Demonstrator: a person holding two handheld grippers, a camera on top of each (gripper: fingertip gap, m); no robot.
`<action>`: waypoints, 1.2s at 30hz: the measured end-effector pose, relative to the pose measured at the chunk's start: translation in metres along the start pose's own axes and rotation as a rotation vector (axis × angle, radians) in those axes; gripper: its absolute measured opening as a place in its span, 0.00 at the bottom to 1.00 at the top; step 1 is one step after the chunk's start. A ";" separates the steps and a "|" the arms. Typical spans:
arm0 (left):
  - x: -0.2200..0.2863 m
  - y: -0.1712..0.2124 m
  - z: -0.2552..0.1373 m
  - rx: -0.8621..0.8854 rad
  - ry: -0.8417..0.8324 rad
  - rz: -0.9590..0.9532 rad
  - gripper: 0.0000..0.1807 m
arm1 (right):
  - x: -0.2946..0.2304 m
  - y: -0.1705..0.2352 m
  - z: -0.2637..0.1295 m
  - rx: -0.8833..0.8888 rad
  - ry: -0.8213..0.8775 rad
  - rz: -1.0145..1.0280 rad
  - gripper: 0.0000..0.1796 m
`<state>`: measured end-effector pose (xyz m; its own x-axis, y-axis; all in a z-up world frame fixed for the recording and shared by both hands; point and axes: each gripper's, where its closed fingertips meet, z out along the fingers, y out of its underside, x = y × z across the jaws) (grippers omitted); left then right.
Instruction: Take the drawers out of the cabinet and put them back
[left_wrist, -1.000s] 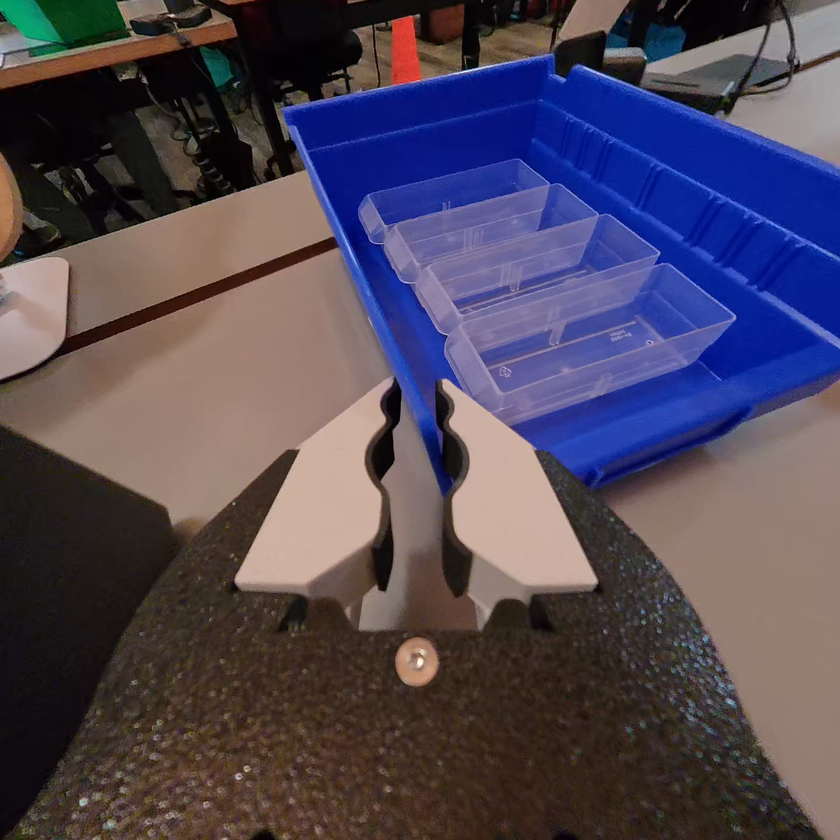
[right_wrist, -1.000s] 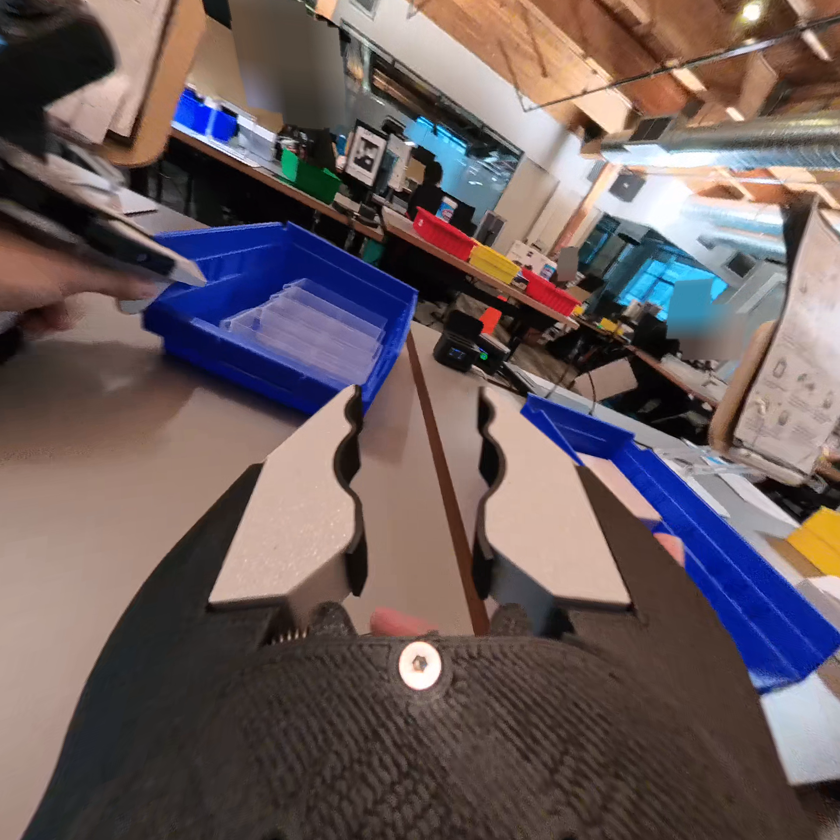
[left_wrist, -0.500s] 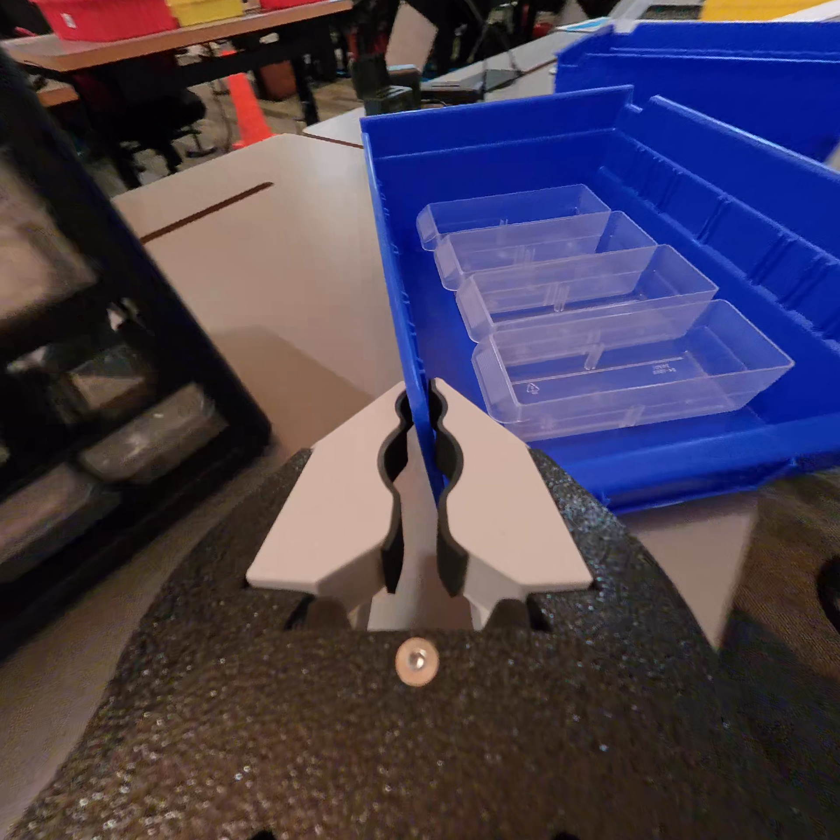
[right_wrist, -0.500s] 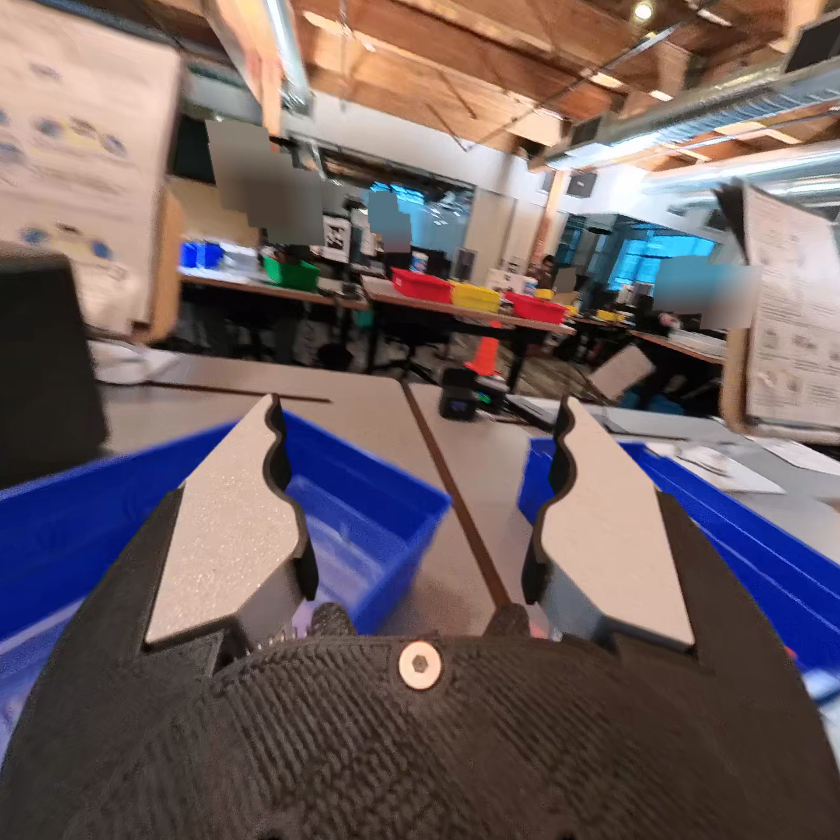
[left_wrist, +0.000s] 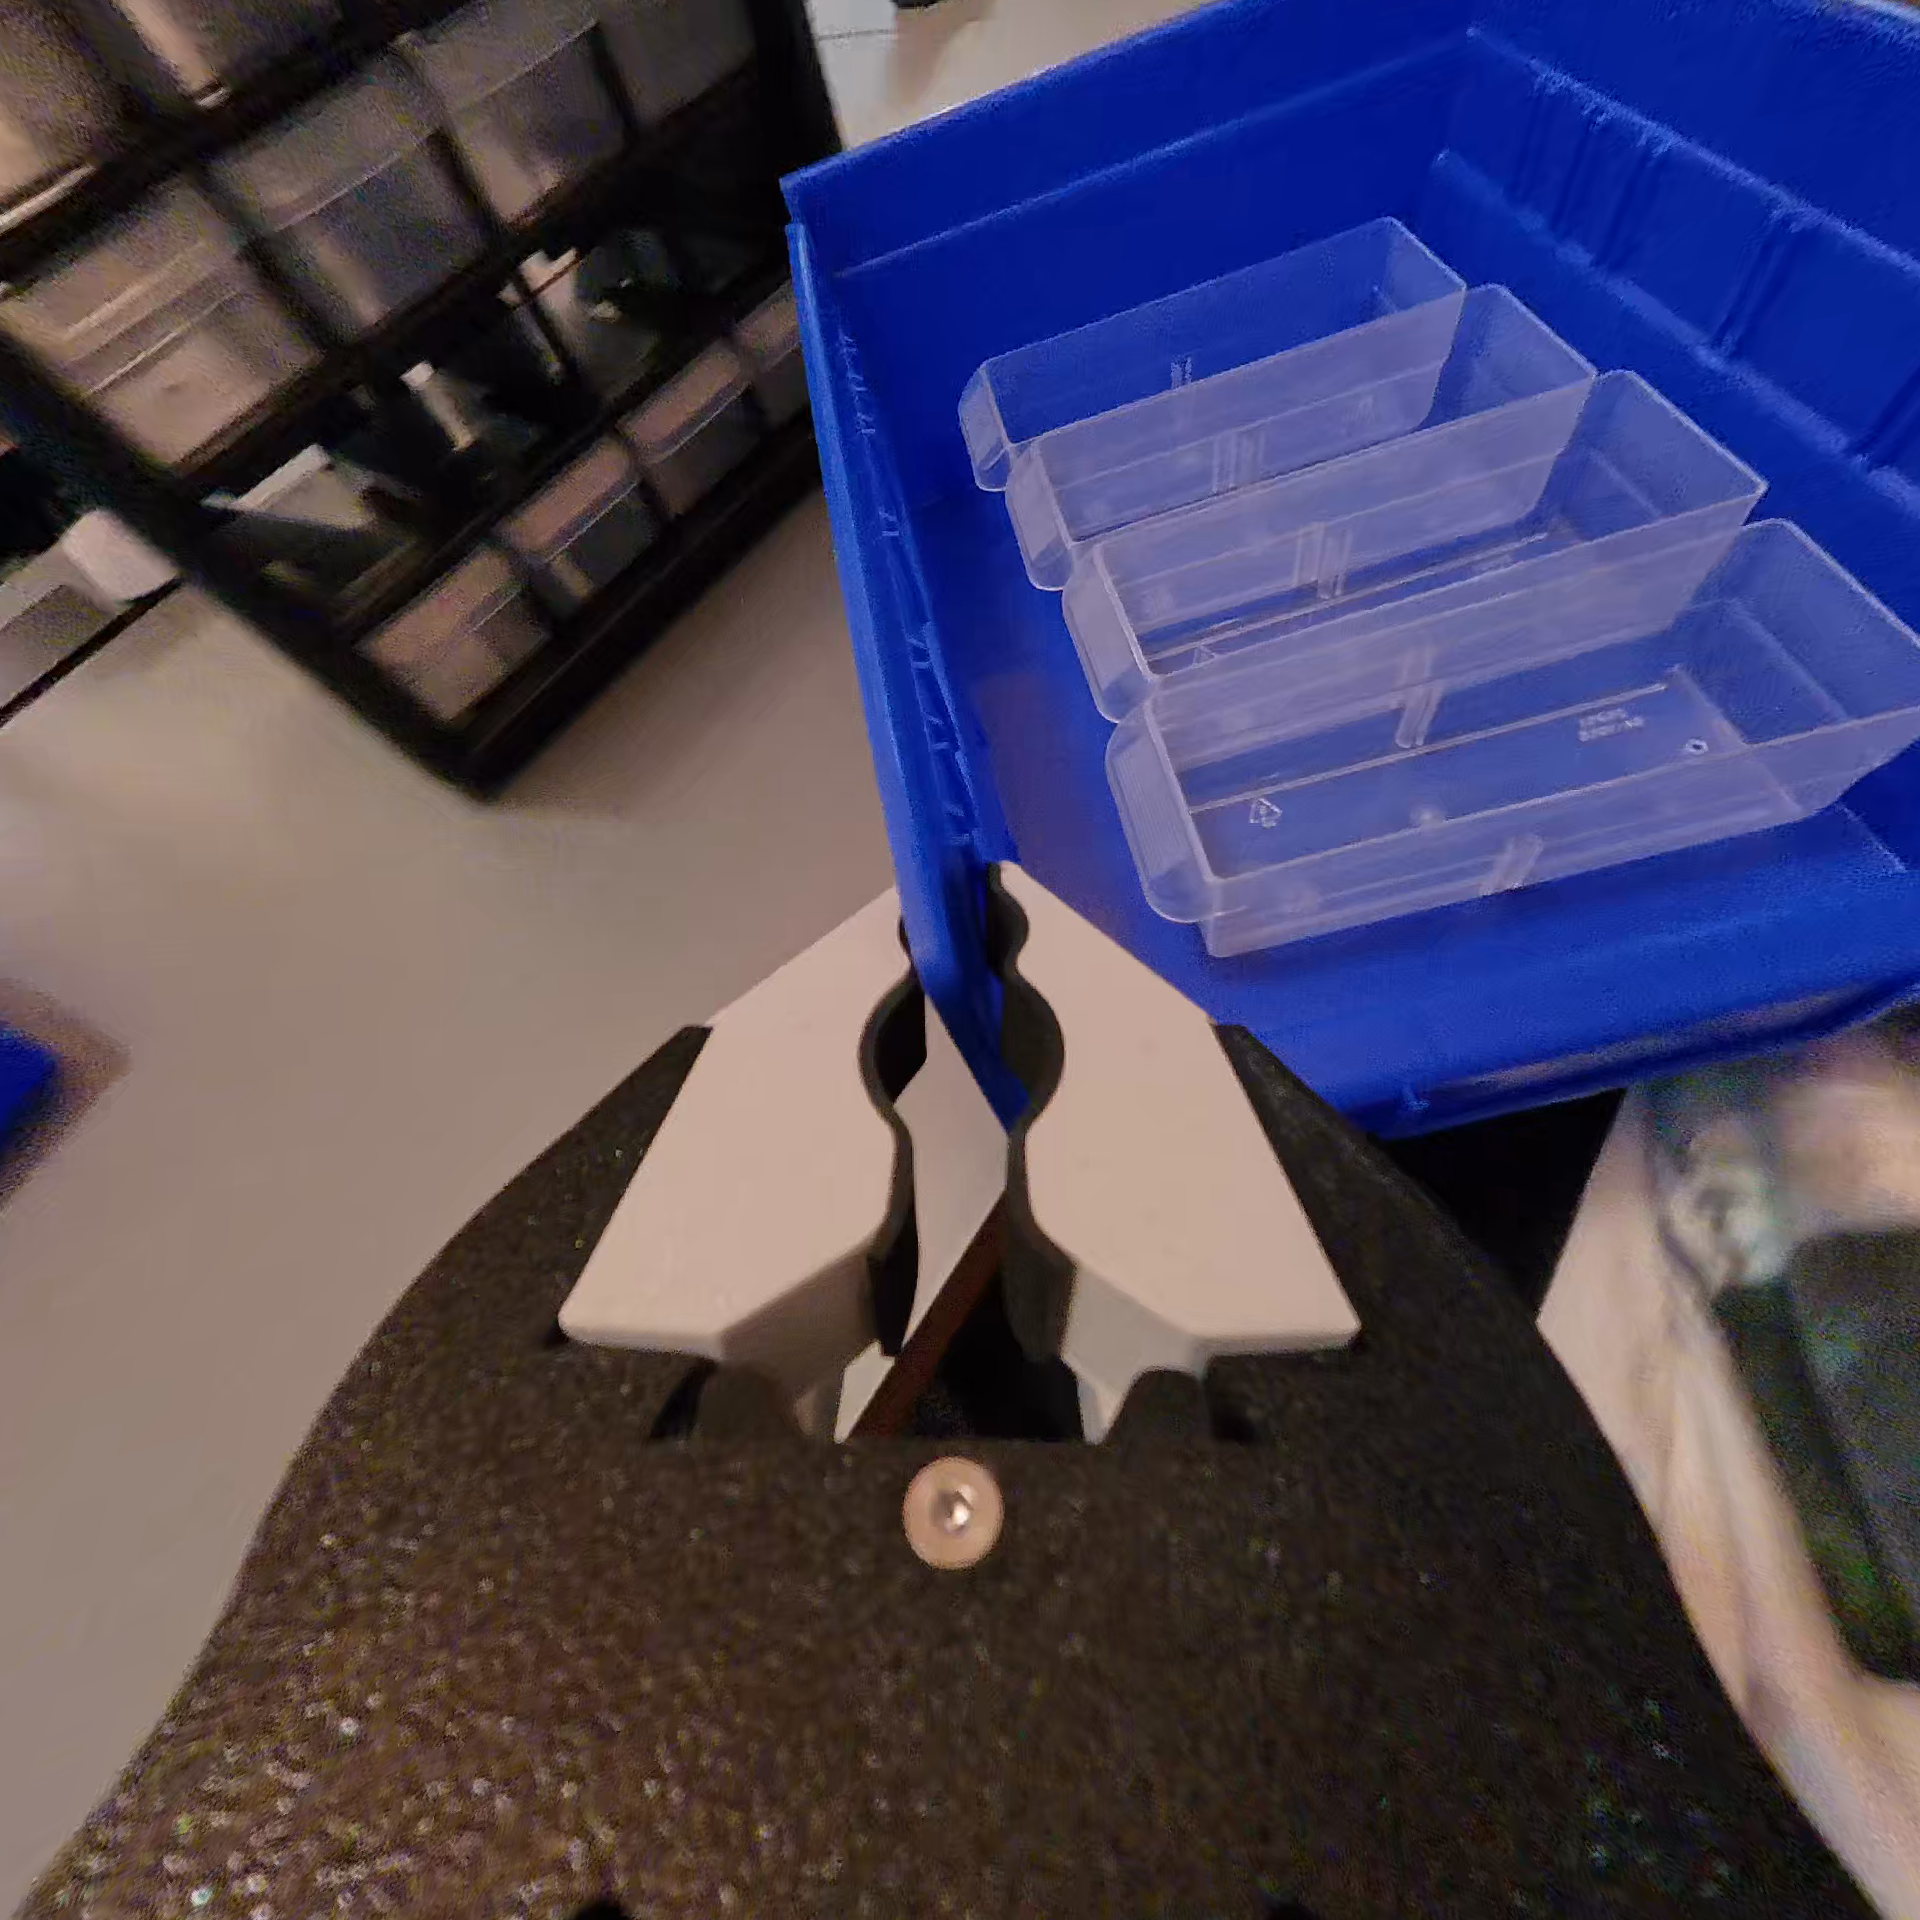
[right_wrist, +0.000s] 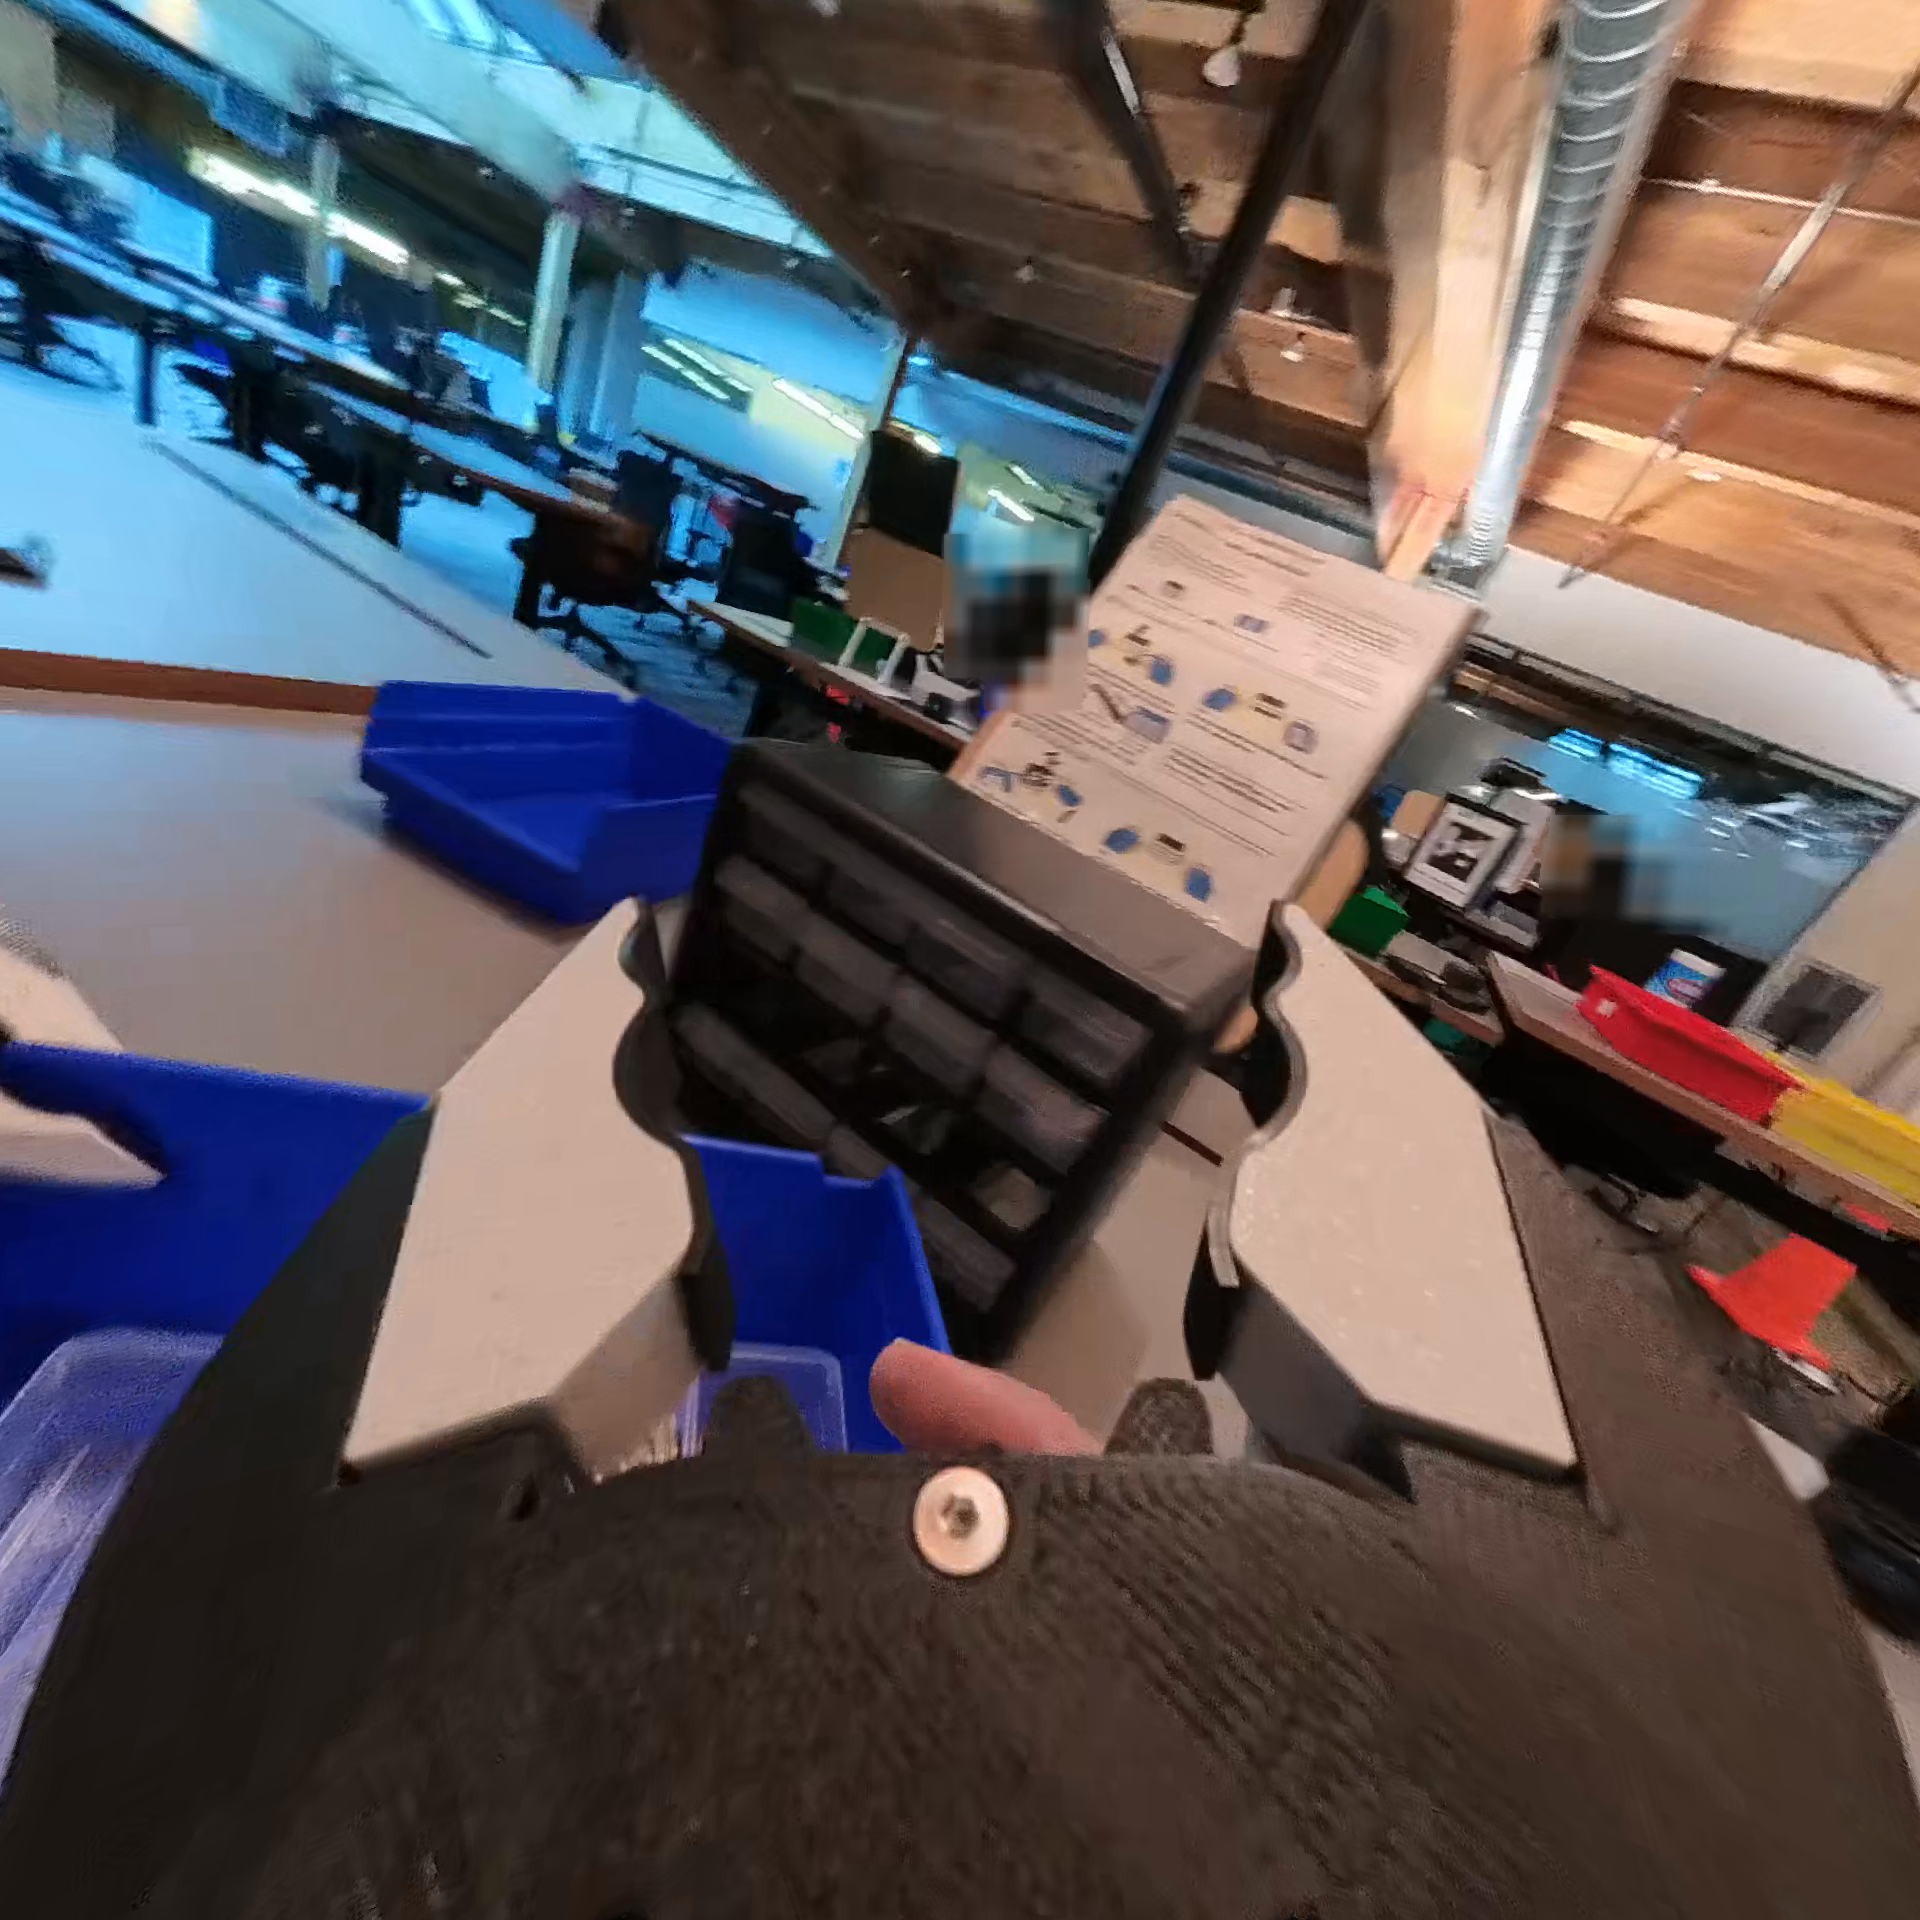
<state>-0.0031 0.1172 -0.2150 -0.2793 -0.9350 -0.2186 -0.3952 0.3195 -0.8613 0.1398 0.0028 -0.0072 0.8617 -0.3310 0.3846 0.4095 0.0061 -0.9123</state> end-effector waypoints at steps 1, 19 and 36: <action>-0.010 0.010 -0.014 -0.006 -0.004 0.012 0.02 | -0.021 -0.004 0.009 0.007 -0.043 0.013 0.62; -0.180 0.164 -0.214 -0.129 -0.085 -0.366 0.00 | -0.213 0.056 0.351 -0.183 -0.215 0.302 0.62; -0.207 0.194 -0.255 -0.172 -0.369 -0.444 0.00 | -0.229 0.180 0.456 -0.526 -0.227 0.546 0.12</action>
<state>-0.2451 0.4114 -0.2195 0.2552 -0.9665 -0.0262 -0.5487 -0.1224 -0.8270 0.1530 0.5095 -0.1952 0.9633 -0.2087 -0.1686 -0.2350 -0.3534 -0.9055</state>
